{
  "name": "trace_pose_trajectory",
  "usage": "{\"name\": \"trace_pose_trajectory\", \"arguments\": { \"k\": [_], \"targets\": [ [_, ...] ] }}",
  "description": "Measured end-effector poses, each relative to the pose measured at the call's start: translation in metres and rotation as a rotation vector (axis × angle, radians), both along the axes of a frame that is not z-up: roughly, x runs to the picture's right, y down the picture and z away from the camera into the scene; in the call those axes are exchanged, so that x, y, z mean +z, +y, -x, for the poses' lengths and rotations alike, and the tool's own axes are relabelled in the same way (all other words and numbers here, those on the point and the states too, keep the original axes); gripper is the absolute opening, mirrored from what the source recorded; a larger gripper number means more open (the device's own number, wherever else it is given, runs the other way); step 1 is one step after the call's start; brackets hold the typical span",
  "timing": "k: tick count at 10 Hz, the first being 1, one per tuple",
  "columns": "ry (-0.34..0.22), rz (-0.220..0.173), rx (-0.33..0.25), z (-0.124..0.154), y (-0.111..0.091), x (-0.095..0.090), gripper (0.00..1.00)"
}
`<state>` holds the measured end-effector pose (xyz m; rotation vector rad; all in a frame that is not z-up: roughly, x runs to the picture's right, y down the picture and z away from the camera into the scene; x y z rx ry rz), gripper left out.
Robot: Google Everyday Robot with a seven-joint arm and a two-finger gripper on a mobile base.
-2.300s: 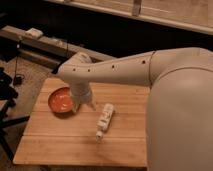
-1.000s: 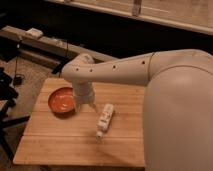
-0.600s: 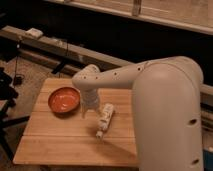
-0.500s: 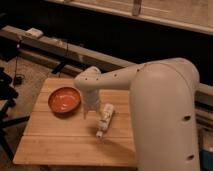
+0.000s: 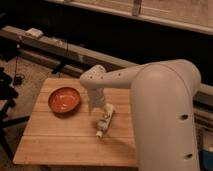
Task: Place the bottle in the ceramic bowl
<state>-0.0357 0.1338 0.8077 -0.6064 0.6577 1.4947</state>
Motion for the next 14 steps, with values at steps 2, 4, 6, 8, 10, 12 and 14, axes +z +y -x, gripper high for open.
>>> {"name": "trace_pose_trajectory", "arguments": {
  "k": [2,4,6,8,10,12,14],
  "targets": [
    [0.008,-0.010,0.006,-0.007,-0.010,-0.010,0.65],
    [0.008,-0.014,0.006,-0.011,-0.007,-0.005,0.65],
    [0.021,-0.013,0.020,-0.023,0.008,0.012,0.65],
    [0.039,-0.008,0.033,-0.036,0.025,0.030,0.65],
    [0.048,-0.004,0.046,-0.043,0.028,0.032,0.65],
    [0.054,0.011,0.064,-0.049,0.037,0.035,0.65],
    [0.049,0.030,0.082,-0.044,0.048,0.039,0.51]
  ]
}}
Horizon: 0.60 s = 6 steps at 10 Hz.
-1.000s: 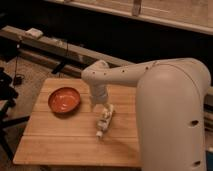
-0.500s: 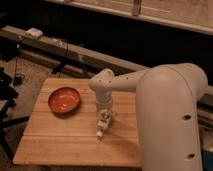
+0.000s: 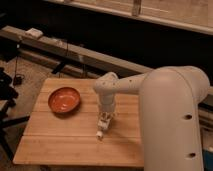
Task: Place the bottle in the ceramic bowl
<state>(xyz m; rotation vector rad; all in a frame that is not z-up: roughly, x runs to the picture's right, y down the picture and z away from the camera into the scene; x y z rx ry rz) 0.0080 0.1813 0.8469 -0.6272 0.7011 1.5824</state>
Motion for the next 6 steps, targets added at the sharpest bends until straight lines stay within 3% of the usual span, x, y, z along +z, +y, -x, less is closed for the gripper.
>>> {"name": "trace_pose_trajectory", "arguments": {
  "k": [4,6],
  "targets": [
    [-0.008,0.060,0.045,0.002,0.014,0.007,0.13],
    [-0.028,0.065,0.053,0.008,-0.002,0.007,0.00]
  ]
}}
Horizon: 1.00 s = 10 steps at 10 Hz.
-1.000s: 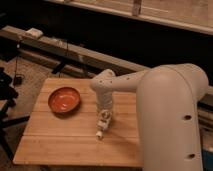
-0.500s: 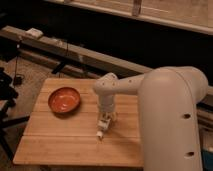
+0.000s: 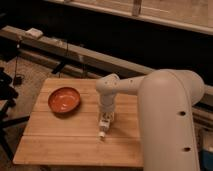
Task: Place the bottle in the ceramic bowl
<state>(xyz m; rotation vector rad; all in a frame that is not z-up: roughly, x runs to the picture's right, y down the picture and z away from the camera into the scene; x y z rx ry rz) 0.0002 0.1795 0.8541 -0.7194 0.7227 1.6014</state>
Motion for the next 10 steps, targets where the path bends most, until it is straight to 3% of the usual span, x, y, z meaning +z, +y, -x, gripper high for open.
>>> {"name": "trace_pose_trajectory", "arguments": {
  "k": [3,4,10],
  "targets": [
    [-0.077,-0.024,-0.045,0.033,-0.041,0.000,0.00],
    [-0.127,-0.042,-0.080,0.056,-0.062,0.002,0.00],
    [-0.346,-0.108,-0.213,0.148,-0.126,0.028,0.00]
  ]
}}
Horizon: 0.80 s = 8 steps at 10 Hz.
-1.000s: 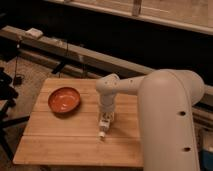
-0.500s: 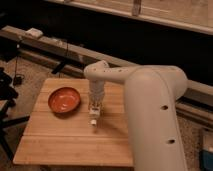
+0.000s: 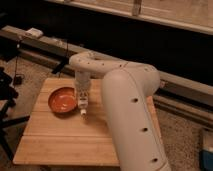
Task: Place the bottle in the ceramic bowl
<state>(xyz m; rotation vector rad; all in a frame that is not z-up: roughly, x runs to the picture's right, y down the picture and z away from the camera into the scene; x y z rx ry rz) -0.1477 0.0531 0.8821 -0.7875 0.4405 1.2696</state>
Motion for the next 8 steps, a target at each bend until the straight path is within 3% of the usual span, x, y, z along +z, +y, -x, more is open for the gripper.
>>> {"name": "trace_pose_trajectory", "arguments": {
  "k": [2,4,6,8],
  "targets": [
    [-0.081,-0.018,-0.041,0.028,-0.012,0.005,0.00],
    [-0.177,-0.034,-0.091,0.057,-0.011,-0.002,0.03],
    [-0.251,-0.057,-0.122,0.081,-0.007,-0.009,0.20],
    [-0.285,-0.075,-0.120,0.091,-0.010,-0.009,0.40]
  ]
}}
